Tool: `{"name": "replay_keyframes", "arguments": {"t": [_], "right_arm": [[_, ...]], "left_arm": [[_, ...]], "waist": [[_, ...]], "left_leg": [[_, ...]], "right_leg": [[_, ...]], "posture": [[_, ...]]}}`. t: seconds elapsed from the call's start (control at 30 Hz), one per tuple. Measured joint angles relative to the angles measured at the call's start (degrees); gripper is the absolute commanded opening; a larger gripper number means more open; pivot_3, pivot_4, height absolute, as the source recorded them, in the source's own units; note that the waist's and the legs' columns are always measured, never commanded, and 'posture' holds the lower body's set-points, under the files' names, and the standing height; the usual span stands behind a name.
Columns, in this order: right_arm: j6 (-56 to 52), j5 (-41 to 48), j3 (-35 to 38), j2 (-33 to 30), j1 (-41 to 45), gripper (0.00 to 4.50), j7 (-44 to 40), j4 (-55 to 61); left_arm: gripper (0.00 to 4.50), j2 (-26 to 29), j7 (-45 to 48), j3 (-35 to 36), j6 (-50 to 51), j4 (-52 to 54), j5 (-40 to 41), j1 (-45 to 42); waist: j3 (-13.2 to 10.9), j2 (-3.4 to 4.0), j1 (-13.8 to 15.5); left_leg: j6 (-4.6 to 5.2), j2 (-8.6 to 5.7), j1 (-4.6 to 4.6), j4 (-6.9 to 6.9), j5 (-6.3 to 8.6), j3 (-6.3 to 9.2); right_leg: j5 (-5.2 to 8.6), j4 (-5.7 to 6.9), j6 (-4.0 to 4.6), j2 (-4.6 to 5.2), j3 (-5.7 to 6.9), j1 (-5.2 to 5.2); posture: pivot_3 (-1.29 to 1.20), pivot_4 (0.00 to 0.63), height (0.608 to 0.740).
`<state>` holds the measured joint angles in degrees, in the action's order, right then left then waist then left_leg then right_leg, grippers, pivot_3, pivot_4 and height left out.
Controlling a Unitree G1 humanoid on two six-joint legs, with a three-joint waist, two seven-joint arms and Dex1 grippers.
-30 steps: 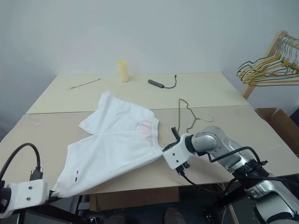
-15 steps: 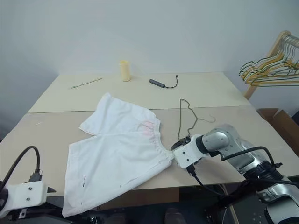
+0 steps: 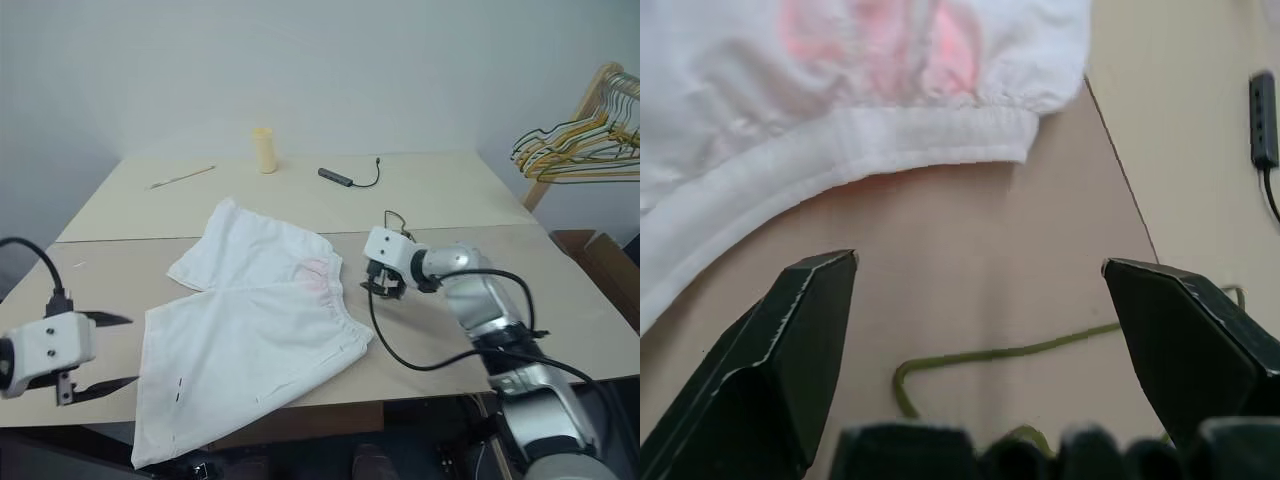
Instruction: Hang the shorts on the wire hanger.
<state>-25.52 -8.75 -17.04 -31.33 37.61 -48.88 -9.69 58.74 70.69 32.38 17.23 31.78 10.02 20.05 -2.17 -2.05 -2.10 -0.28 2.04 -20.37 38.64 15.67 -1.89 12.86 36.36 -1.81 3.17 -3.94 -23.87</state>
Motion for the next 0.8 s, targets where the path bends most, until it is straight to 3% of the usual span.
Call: {"name": "replay_keyframes", "arguments": {"t": [0.17,0.33,0.63,0.8], "right_arm": [[-3.56,-1.25,0.08,6.23,3.01,4.50,7.84,-11.64],[-3.19,-2.32,0.04,5.81,4.14,4.50,10.56,-19.63],[-1.96,-2.21,2.06,-4.33,-2.93,4.50,7.20,-12.67],[-7.88,3.77,7.60,-0.81,-0.79,4.50,5.62,-11.19]], "left_arm": [[4.47,0.02,-2.83,-6.97,1.60,0.32,2.33,-8.43],[4.47,0.32,-3.23,-11.24,1.37,-1.65,3.51,-13.77],[4.47,0.57,-3.12,-13.42,-1.17,-5.30,3.68,-16.33],[4.47,-0.14,-3.88,-14.75,-2.13,-5.73,4.59,-19.54]], "waist": [[0.01,-0.01,-0.88],[-0.01,0.01,-2.12],[0.00,0.01,-3.31],[-0.01,0.02,-5.37]], "left_leg": [[-0.01,-0.09,-0.40,0.01,0.01,0.05],[-0.01,-0.10,-0.38,0.09,0.01,0.10],[0.00,-0.12,-0.19,0.13,0.00,0.15],[0.00,-0.09,0.01,0.15,0.00,0.14]], "right_leg": [[-0.03,0.21,0.00,0.00,-0.05,-0.40],[-0.02,0.22,-0.03,0.00,-0.04,-0.33],[0.10,0.29,-0.21,-0.01,-0.06,-0.15],[0.14,0.39,-0.30,-0.09,-0.25,-0.05]], "posture": [[-0.03,0.000,0.740],[-0.04,0.000,0.740],[-0.07,0.000,0.740],[-0.08,0.000,0.740]]}}
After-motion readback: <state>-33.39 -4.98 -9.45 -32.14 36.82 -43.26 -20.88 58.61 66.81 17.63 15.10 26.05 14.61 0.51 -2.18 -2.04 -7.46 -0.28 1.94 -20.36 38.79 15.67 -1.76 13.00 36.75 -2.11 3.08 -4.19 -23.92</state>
